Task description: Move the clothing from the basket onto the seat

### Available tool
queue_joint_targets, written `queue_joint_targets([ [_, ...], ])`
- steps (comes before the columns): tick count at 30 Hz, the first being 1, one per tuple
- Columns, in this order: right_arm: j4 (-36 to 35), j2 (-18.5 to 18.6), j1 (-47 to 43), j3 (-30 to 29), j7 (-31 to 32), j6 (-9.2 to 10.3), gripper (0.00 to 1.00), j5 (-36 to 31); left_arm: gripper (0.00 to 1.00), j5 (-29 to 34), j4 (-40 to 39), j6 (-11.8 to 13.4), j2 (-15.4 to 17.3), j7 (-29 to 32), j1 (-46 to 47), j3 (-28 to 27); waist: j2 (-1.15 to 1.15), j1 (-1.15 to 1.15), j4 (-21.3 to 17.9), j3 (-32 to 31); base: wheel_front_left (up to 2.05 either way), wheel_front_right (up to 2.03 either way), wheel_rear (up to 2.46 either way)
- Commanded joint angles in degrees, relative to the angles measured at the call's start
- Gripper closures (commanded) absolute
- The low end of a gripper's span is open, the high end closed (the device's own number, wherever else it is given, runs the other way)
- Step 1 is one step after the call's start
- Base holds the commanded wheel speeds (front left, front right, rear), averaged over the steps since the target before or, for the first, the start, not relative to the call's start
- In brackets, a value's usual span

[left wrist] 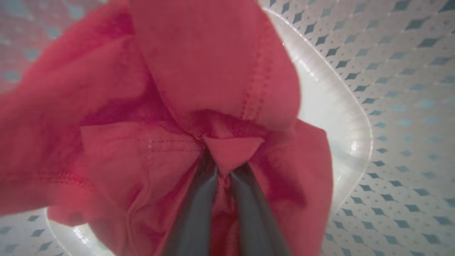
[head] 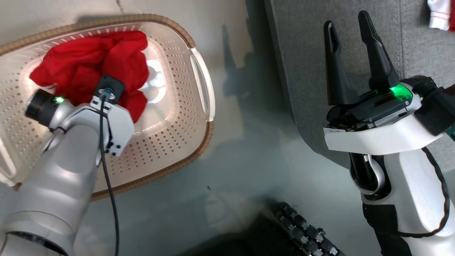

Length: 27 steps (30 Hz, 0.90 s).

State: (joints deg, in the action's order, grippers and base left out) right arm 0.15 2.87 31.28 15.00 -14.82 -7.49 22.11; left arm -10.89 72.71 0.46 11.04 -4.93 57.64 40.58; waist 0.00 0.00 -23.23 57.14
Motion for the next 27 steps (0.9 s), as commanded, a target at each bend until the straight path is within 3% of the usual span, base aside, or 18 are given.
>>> queue_joint_targets([
  [1, 0.22, 0.17, -0.20, -0.78, -0.51, -0.01, 0.00, -0.94, 1.00, -0.88, -0.54, -0.49, -0.78, -2.07, -1.16, -0.25, 0.00, 0.00, 1.80, -2.65, 0.00, 0.00, 0.00],
  [15, -0.34, 0.22, -6.50, -6.45, 4.20, 0.00, 0.00, -7.46, 1.00, -7.56, -7.97, -3.56, -7.04, -10.28, -9.82, -3.55, 0.00, 0.00, 11.22, -17.88, 0.00, 0.00, 0.00],
  [27, -2.53, 0.23, -14.84, -9.76, 10.41, -0.01, 0.00, -9.70, 1.00, -10.02, -30.13, -2.34, -6.75, -10.33, -23.35, -9.73, 0.00, 0.00, 16.62, -31.61, 0.00, 0.00, 0.00],
])
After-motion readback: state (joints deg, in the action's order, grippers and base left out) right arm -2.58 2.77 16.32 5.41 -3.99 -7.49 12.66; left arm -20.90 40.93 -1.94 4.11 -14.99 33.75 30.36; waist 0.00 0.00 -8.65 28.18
